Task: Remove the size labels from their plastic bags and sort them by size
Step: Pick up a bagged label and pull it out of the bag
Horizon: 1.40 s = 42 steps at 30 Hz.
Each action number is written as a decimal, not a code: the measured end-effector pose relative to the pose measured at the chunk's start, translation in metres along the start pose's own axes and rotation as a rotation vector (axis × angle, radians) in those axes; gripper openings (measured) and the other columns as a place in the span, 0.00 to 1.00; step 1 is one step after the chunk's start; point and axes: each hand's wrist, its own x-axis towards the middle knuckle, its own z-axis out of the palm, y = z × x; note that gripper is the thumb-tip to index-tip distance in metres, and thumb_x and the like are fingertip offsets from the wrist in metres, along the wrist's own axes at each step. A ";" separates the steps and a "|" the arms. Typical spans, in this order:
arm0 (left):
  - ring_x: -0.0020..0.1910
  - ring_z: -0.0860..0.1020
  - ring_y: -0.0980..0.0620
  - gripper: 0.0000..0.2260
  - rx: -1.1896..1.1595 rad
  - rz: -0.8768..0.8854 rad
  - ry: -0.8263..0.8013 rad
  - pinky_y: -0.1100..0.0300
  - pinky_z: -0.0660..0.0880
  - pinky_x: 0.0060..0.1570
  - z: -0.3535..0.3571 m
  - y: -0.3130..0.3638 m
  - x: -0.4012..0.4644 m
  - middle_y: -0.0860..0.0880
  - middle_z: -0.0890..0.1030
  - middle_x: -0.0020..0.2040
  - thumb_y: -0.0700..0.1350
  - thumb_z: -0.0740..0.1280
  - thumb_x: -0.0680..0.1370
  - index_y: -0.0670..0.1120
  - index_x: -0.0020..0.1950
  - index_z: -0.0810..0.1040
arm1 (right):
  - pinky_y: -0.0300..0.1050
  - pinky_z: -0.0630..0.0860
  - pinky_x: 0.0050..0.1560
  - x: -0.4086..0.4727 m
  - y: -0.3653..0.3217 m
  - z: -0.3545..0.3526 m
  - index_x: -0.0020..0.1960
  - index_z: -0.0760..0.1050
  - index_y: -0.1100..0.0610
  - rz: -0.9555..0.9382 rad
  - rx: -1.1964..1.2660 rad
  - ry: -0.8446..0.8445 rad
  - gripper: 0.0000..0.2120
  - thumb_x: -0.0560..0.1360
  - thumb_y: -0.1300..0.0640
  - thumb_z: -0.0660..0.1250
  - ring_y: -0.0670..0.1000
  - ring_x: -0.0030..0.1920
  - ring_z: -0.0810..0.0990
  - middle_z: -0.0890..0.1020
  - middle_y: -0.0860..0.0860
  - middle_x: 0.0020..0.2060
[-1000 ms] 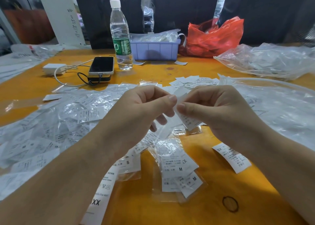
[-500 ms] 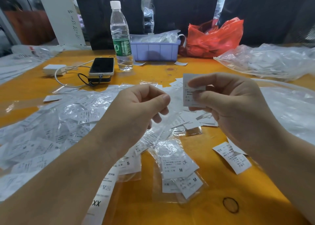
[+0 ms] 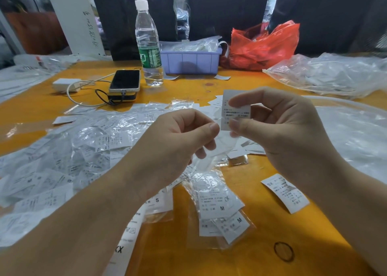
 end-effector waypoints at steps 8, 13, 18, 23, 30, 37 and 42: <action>0.31 0.77 0.58 0.07 0.019 -0.015 0.042 0.67 0.71 0.30 0.000 0.001 0.000 0.52 0.82 0.34 0.47 0.67 0.78 0.48 0.42 0.81 | 0.44 0.81 0.42 0.002 -0.001 -0.003 0.48 0.81 0.54 0.020 0.060 0.003 0.11 0.66 0.62 0.74 0.53 0.40 0.84 0.85 0.55 0.43; 0.31 0.77 0.58 0.08 0.024 -0.011 0.022 0.66 0.72 0.30 0.000 0.004 -0.001 0.52 0.82 0.34 0.47 0.66 0.78 0.48 0.41 0.81 | 0.50 0.83 0.45 0.000 0.001 -0.001 0.49 0.80 0.52 0.021 0.014 -0.056 0.12 0.70 0.66 0.74 0.56 0.43 0.84 0.85 0.54 0.44; 0.32 0.77 0.57 0.08 0.023 -0.007 0.012 0.64 0.72 0.31 0.001 0.004 -0.001 0.52 0.82 0.34 0.47 0.66 0.78 0.48 0.42 0.81 | 0.52 0.83 0.44 0.001 0.003 0.000 0.49 0.80 0.50 0.016 -0.031 -0.035 0.12 0.69 0.63 0.75 0.55 0.43 0.85 0.85 0.53 0.44; 0.33 0.78 0.56 0.07 0.017 0.006 0.014 0.64 0.73 0.31 0.000 0.003 -0.001 0.52 0.82 0.34 0.47 0.66 0.78 0.48 0.43 0.81 | 0.50 0.83 0.42 0.000 0.004 0.001 0.48 0.79 0.49 0.014 -0.110 -0.016 0.14 0.70 0.66 0.75 0.52 0.44 0.85 0.84 0.51 0.45; 0.31 0.77 0.60 0.07 0.164 0.079 0.087 0.71 0.70 0.30 0.003 0.001 -0.001 0.54 0.82 0.33 0.47 0.65 0.79 0.51 0.42 0.80 | 0.61 0.82 0.41 -0.001 0.001 0.002 0.47 0.80 0.50 0.028 -0.102 -0.035 0.13 0.70 0.66 0.75 0.56 0.44 0.84 0.85 0.50 0.44; 0.33 0.78 0.54 0.07 0.286 0.149 0.197 0.61 0.74 0.31 0.005 0.003 -0.003 0.56 0.82 0.34 0.47 0.65 0.80 0.52 0.43 0.79 | 0.57 0.82 0.41 -0.001 0.000 0.003 0.44 0.80 0.46 0.031 -0.146 -0.041 0.14 0.70 0.66 0.75 0.53 0.42 0.84 0.84 0.48 0.44; 0.33 0.78 0.59 0.07 0.282 0.164 0.196 0.67 0.74 0.31 0.006 0.003 -0.003 0.57 0.82 0.34 0.47 0.64 0.80 0.52 0.43 0.79 | 0.55 0.83 0.39 -0.001 0.002 0.003 0.45 0.80 0.47 0.056 -0.191 -0.006 0.13 0.70 0.65 0.75 0.52 0.37 0.83 0.85 0.48 0.41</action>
